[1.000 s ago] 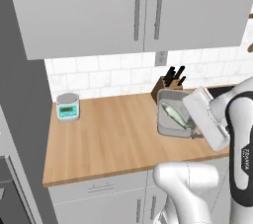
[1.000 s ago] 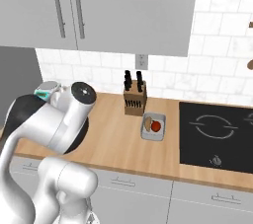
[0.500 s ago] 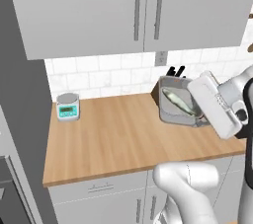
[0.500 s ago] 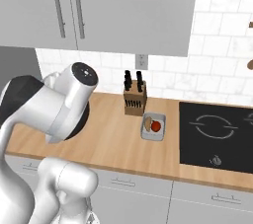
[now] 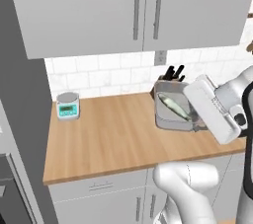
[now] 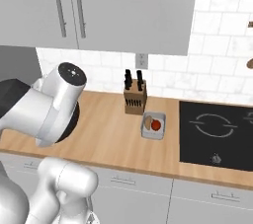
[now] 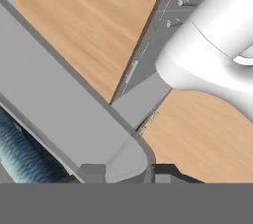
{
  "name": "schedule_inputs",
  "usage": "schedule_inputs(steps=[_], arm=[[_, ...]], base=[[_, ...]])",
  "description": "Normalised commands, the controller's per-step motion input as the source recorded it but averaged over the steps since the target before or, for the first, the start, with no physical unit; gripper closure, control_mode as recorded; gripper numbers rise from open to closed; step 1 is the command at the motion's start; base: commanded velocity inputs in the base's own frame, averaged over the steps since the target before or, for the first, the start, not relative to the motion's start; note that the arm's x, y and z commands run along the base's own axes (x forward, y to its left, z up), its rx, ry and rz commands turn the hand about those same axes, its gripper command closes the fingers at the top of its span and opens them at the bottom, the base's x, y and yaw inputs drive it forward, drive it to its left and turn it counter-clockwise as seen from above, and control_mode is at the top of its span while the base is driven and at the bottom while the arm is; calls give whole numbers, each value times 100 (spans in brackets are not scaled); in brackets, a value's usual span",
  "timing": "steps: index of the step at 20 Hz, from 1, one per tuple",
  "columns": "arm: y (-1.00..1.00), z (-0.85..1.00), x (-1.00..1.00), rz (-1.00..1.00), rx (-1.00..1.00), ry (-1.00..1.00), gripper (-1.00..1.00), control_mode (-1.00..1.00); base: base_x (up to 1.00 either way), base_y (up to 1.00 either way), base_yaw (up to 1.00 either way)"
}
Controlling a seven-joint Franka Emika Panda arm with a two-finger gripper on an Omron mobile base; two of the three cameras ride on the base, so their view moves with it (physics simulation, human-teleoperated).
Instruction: Take the meat container that has the fish and place it on the second highest rack of the freezer. Then take the vegetable container that has the tomato and sweet potato and place it on the highest rack of the freezer.
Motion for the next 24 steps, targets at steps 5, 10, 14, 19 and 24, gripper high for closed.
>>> schedule_inputs(steps=[5,10,14,19,24], arm=[[0,0,0,0,0,0,100,100],[0,0,0,0,0,0,100,100],[0,0,0,0,0,0,100,100],[0,0,0,0,0,0,100,100],[0,0,0,0,0,0,100,100]], base=[[-67,2,-5],[-48,-2,17],[-18,10,65],[-2,34,69],[-27,31,61]])
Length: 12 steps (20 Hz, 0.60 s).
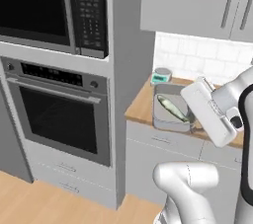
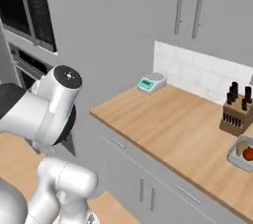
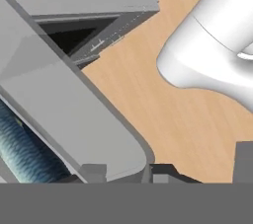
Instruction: Take the meat container that has the fish and place it on the second highest rack of the freezer. Then take the vegetable container that has the tomato and sweet potato and place it on the highest rack of the freezer.
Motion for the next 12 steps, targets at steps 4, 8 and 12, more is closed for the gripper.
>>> schedule_inputs(steps=[4,8,12], arm=[[0,0,0,0,0,0,100,100],[0,0,0,0,0,0,100,100],[0,0,0,0,0,0,100,100]], base=[[-37,33,57],[-9,42,48],[36,59,21]])
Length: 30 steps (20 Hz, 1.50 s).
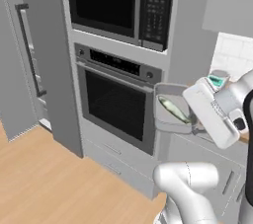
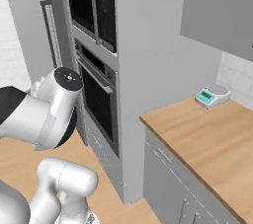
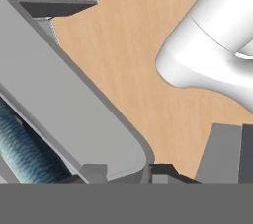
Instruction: Take the meat container that has the fish and place it on the second highest rack of the freezer. Then take the vegetable container that has the tomato and sweet potato and place it on the highest rack of the freezer.
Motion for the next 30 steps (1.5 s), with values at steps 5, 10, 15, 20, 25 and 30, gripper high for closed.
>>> schedule_inputs(steps=[5,10,15,20,25,30], arm=[[0,0,0,0,0,0,100,100],[0,0,0,0,0,0,100,100],[0,0,0,0,0,0,100,100],[0,0,0,0,0,0,100,100],[0,0,0,0,0,0,100,100],[0,0,0,0,0,0,100,100]], base=[[81,79,7],[44,100,15],[9,100,16],[42,83,1],[47,73,-9],[49,73,-14]])
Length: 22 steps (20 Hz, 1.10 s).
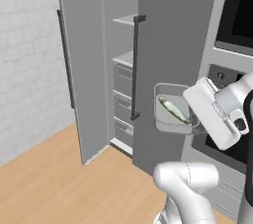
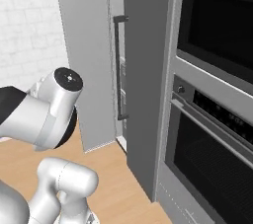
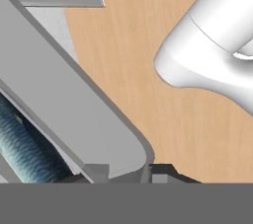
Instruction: Take the meat container that has the fish and place it on the second highest rack of the freezer. Then take the vegetable container that has the tomato and sweet potato and place it on the highest rack of the freezer.
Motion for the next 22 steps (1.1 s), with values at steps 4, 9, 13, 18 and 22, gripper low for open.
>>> schedule_inputs(steps=[4,9,13,18,22], arm=[[0,0,0,0,0,0,100,100],[0,0,0,0,0,0,100,100],[0,0,0,0,0,0,100,100],[0,0,0,0,0,0,100,100],[0,0,0,0,0,0,100,100]], base=[[27,51,-18],[4,44,-23],[22,68,-26],[44,85,-18],[42,70,-16]])
